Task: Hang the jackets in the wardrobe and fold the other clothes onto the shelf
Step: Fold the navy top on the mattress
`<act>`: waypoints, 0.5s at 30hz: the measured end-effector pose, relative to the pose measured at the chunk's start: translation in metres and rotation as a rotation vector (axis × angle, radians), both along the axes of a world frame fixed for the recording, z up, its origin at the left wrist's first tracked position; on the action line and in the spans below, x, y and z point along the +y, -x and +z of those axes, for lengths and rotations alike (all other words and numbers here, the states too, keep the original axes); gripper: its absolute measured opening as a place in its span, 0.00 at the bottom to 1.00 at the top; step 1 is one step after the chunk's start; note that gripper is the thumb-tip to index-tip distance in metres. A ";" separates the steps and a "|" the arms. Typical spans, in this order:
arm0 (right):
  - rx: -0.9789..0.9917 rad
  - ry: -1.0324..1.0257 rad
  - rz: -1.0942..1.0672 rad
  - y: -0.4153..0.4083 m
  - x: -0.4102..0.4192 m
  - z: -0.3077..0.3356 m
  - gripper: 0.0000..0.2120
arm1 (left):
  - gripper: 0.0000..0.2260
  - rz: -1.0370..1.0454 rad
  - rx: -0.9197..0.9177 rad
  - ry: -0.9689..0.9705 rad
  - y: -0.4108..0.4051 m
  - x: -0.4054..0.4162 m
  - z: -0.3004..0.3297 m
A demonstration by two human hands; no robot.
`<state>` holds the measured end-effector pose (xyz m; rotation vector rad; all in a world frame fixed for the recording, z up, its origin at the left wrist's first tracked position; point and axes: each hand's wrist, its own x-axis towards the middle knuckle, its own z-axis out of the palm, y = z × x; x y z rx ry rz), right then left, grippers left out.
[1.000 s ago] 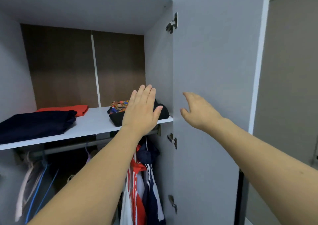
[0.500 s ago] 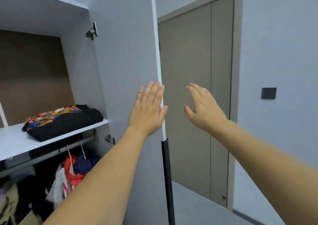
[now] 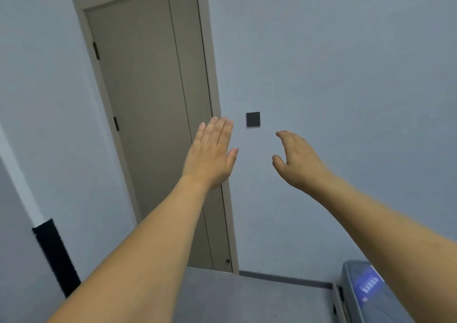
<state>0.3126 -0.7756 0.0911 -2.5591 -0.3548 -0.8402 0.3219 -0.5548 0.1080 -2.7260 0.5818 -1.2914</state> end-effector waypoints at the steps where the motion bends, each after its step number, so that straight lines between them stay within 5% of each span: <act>1: 0.017 -0.006 -0.027 -0.007 -0.020 -0.006 0.28 | 0.29 -0.030 0.022 -0.004 -0.013 -0.020 -0.006; 15: 0.309 -0.127 -0.481 -0.117 -0.275 -0.125 0.26 | 0.28 -0.481 0.320 -0.084 -0.238 -0.301 -0.117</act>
